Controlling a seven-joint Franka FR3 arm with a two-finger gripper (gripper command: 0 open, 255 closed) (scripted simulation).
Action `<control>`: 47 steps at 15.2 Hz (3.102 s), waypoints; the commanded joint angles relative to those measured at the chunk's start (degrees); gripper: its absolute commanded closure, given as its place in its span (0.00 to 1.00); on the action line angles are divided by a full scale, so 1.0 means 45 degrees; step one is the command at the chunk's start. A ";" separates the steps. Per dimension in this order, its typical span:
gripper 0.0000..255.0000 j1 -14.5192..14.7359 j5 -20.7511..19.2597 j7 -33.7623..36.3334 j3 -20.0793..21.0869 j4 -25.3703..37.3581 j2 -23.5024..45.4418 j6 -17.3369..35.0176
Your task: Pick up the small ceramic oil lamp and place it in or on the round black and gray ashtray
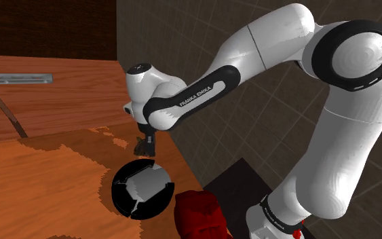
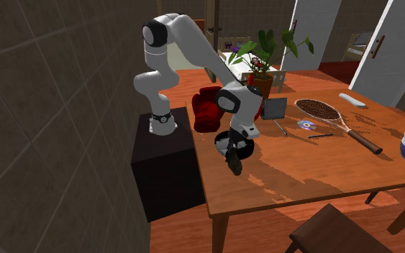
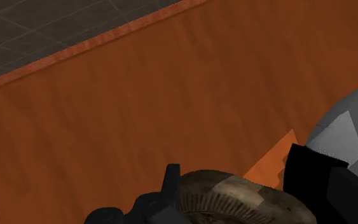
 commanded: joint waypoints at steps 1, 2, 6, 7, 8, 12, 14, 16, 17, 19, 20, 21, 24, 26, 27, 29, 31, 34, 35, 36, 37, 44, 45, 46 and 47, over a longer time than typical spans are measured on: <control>0.00 0.0062 0.0287 -0.0021 0.0185 -0.0199 0.0447 0.0677; 0.00 -0.0036 0.0242 0.0010 0.0286 -0.0197 0.0461 0.0667; 0.00 -0.0160 0.0185 0.0051 0.0413 -0.0194 0.0477 0.0655; 1.00 -0.0166 0.0190 0.0042 0.0414 -0.0204 0.0464 0.0654; 1.00 -0.0165 0.0188 0.0042 0.0413 -0.0193 0.0471 0.0650; 1.00 -0.0157 0.0204 0.0040 0.0423 -0.0155 0.0466 0.0606; 1.00 -0.0156 0.0209 0.0042 0.0427 -0.0162 0.0454 0.0601; 1.00 -0.0194 0.0178 0.0037 0.0390 -0.0080 0.0335 0.0557; 0.00 -0.0194 0.0178 0.0037 0.0391 -0.0080 0.0335 0.0557; 0.00 -0.0793 0.1711 -0.0747 0.0505 0.1528 0.1080 -0.0620; 0.00 -0.1074 0.2369 -0.1021 0.0536 0.2380 0.1515 -0.1243; 0.00 -0.1342 0.2972 -0.1228 0.0550 0.3261 0.1989 -0.1882; 0.00 -0.2066 0.4527 -0.1495 0.0529 0.6079 0.3637 -0.3862; 0.00 -0.2257 0.4911 -0.1478 0.0534 0.6800 0.4196 -0.4280; 0.00 -0.2246 0.4908 -0.1478 0.0537 0.6661 0.4219 -0.4118; 0.00 -0.2218 0.4904 -0.1477 0.0537 0.6394 0.4270 -0.3796; 0.00 -0.2185 0.4898 -0.1475 0.0534 0.6142 0.4332 -0.3478; 0.00 -0.2157 0.4892 -0.1472 0.0531 0.5952 0.4387 -0.3230; 0.00 -0.2157 0.4892 -0.1472 0.0531 0.5953 0.4388 -0.3230; 0.00 -0.2157 0.4892 -0.1472 0.0531 0.5953 0.4388 -0.3230; 0.00 -0.2157 0.4892 -0.1472 0.0531 0.5953 0.4388 -0.3230; 1.00 -0.2158 0.4892 -0.1473 0.0531 0.5953 0.4386 -0.3233; 1.00 -0.2158 0.4892 -0.1473 0.0531 0.5954 0.4386 -0.3235; 1.00 -0.2157 0.4894 -0.1470 0.0533 0.5949 0.4381 -0.3234; 1.00 -0.2157 0.4896 -0.1468 0.0535 0.5943 0.4372 -0.3235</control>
